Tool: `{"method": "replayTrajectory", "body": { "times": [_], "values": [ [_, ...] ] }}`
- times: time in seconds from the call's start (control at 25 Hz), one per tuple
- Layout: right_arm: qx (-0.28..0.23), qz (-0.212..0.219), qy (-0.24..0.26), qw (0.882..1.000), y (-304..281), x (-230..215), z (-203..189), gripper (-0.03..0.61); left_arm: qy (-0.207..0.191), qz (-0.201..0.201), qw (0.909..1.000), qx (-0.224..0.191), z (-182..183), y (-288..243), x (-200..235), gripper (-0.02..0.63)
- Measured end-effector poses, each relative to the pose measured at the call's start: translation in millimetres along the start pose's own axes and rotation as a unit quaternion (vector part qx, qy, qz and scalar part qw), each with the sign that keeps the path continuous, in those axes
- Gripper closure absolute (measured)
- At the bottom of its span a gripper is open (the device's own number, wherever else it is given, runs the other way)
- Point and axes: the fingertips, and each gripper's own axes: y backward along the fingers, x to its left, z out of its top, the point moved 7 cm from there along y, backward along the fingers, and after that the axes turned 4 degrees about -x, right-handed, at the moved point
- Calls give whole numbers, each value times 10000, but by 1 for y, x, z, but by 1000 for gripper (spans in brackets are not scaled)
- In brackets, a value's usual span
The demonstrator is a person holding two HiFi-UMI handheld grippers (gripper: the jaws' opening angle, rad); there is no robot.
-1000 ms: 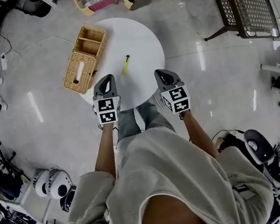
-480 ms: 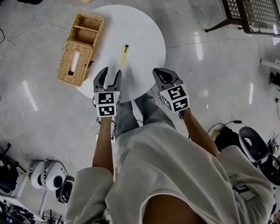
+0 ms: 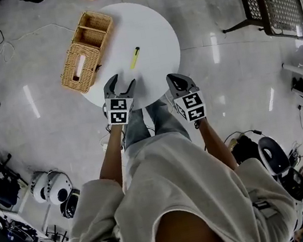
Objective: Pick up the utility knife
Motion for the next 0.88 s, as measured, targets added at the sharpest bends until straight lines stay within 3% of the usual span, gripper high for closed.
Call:
{"method": "replayTrajectory", "body": {
  "times": [0.56,0.88],
  "values": [
    [126,-91,-44,9999,6,-6,-10,546,-441,-176,9985,269,37,-72,0,322],
    [193,-164,-126,9996,13,-12,-15,546,-608,-166,9970,457,47,-100,2,379]
  ]
}}
